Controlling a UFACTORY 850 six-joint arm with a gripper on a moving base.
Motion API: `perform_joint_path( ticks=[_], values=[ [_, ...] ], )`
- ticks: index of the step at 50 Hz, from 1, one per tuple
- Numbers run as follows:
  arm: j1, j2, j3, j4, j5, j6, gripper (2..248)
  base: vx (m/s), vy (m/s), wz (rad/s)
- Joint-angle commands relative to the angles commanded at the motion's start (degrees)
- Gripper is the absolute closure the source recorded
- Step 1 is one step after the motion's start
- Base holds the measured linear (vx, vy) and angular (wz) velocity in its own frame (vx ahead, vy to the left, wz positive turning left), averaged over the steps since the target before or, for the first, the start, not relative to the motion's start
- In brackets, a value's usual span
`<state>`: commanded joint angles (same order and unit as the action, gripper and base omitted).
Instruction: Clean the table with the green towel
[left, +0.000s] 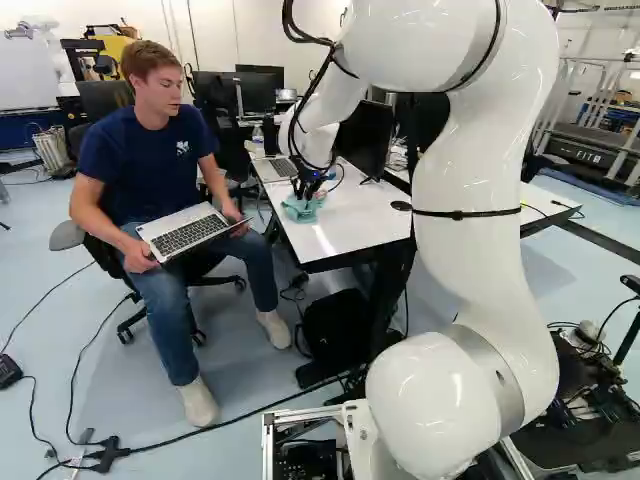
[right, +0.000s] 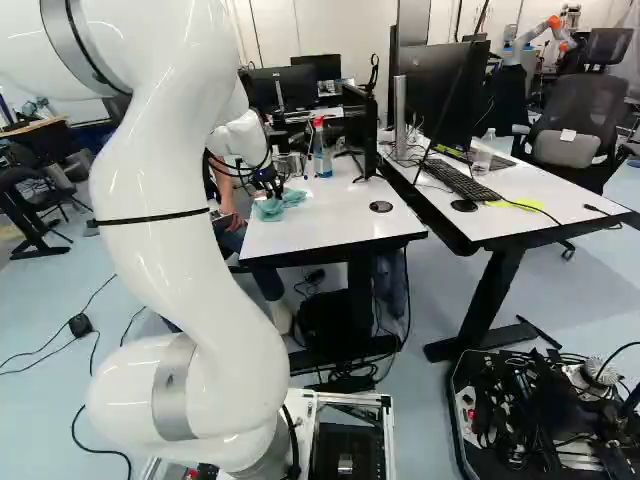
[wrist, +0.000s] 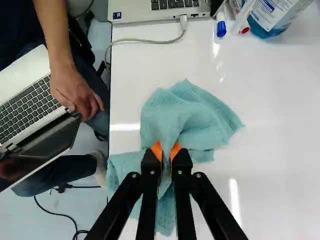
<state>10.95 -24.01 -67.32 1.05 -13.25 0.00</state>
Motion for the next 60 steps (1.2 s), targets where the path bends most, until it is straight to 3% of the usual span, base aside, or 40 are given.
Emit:
perform_joint_path(
  ticks=[24, 46, 60],
  values=[
    [0.2, -0.2, -0.2, 0.0, -0.7, 0.0, 211, 0.000, 0.000, 0.000],
    [2.0, -3.5, -4.6, 0.0, -0.7, 0.0, 211, 0.000, 0.000, 0.000],
    [0.5, -4.2, -5.6, 0.0, -0.7, 0.0, 211, 0.000, 0.000, 0.000]
  ],
)
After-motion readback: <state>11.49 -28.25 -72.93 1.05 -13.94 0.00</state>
